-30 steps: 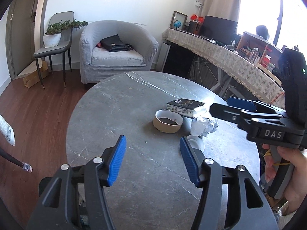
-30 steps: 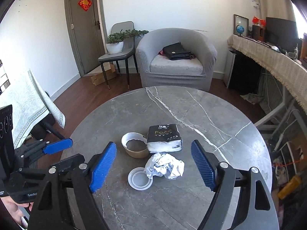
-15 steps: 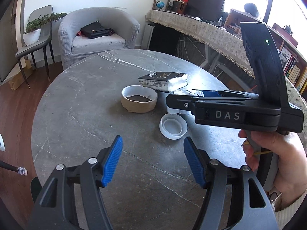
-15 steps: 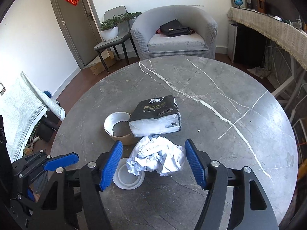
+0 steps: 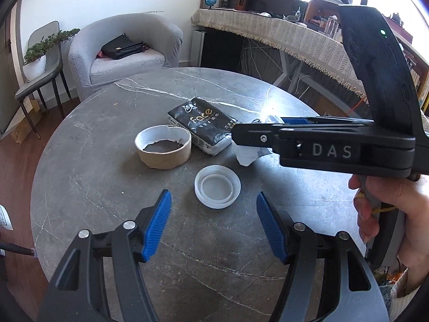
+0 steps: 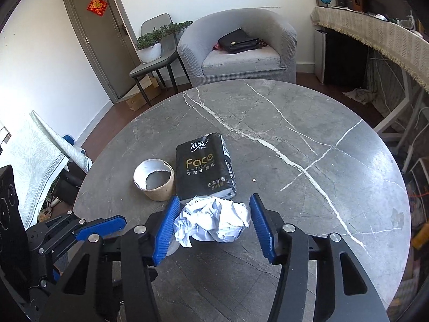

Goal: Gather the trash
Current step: 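Grasp the crumpled white paper with the right tool, then grasp the white plastic lid with the left tool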

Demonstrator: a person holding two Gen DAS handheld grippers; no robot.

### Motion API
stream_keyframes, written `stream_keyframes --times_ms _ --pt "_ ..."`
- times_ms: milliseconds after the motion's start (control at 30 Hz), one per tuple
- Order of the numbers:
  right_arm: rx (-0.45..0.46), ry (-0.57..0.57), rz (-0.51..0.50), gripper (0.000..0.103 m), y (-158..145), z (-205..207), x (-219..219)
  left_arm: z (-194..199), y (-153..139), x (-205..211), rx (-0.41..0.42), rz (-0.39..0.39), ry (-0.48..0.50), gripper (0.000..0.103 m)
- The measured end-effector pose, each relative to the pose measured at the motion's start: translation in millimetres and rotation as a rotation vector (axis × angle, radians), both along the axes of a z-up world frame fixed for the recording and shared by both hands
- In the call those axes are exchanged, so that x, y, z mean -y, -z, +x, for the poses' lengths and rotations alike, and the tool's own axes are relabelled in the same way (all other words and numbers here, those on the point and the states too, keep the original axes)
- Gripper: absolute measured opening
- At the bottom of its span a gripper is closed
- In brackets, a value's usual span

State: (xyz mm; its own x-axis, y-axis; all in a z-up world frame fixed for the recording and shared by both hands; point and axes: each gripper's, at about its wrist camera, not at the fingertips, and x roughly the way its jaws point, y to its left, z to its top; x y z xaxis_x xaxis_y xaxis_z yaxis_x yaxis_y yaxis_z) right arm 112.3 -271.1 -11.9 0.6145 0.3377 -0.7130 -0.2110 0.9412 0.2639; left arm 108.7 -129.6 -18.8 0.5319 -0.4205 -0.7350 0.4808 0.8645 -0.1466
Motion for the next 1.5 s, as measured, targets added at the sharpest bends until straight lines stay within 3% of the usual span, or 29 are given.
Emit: stream_keyframes --times_ms 300,467,900,1167,1500 --pt "0.006 0.039 0.040 0.055 -3.4 -7.7 29.6 12.0 3.7 17.2 -0.021 0.081 -0.041 0.063" --pt "0.007 0.040 0.033 0.055 -2.0 -10.4 37.4 13.0 5.7 27.6 -0.026 0.098 -0.016 0.058" --pt "0.005 0.008 0.008 0.055 -2.0 -15.8 33.9 19.7 9.6 39.1 -0.008 0.147 -0.057 0.042" --pt "0.020 0.004 0.018 0.055 -8.6 -18.5 31.7 15.0 3.0 27.7 0.001 0.123 -0.066 0.042" --pt "0.009 -0.049 0.032 0.055 -3.7 -8.4 -3.6 12.0 -12.3 -25.3 0.013 0.069 -0.123 0.042"
